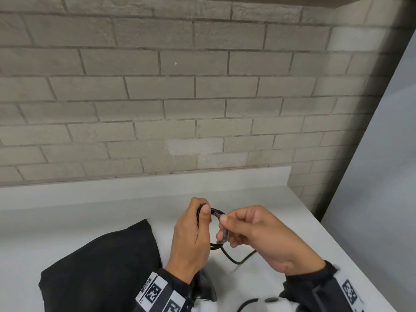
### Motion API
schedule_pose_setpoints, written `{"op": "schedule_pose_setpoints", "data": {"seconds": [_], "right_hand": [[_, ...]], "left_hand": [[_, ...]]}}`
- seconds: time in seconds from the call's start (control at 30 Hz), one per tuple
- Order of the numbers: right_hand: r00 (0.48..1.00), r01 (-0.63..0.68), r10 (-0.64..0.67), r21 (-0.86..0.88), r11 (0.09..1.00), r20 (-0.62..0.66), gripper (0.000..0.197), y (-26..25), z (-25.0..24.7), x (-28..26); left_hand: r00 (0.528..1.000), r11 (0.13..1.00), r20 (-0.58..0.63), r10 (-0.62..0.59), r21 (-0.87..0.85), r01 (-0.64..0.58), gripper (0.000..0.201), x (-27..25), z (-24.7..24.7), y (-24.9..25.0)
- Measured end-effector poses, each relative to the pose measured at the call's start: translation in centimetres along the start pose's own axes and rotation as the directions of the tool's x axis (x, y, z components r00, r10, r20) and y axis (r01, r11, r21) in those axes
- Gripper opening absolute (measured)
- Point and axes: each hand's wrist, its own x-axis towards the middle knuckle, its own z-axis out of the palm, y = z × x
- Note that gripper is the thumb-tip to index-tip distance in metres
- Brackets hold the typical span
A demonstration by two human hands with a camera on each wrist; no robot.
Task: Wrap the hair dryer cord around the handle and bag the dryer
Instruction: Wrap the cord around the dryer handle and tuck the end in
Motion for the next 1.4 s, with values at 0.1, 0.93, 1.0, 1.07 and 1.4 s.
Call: {"op": "schedule_pose_setpoints", "data": {"seconds": [0.1,0.93,1.0,1.07,1.4], "right_hand": [[1.0,0.011,-0.011,0.139,0.99,-0.001,0.02,1.2,0.0,-0.1],[0.964,0.173,-0.048,0.483,0.858,-0.26,0.027,0.7,0.9,-3.6],[0.972,0.176,-0.059,0.541,0.823,-0.226,0.037,0.3,0.2,-4.0],[0.962,0.264,-0.185,0.512,0.817,-0.2,0.054,1.1,-0.1,-3.9],[0.833,0.469,-0.491,-0.143,0.871,-0.257,0.049,10.6,2.9,-2.1]], "left_hand": [[1.0,1.0,0.015,-0.003,-0.007,0.003,0.031,0.0,-0.1,-0.2],[0.996,0.993,0.075,0.056,0.104,-0.064,0.031,0.0,0.4,0.3],[0.994,0.989,0.088,0.065,0.131,-0.076,0.033,0.0,0.6,0.4],[0.995,0.99,0.08,0.051,0.129,-0.061,0.035,0.1,0.7,0.4],[0.998,0.994,0.057,-0.017,0.107,0.011,0.042,0.1,0.4,0.3]]}}
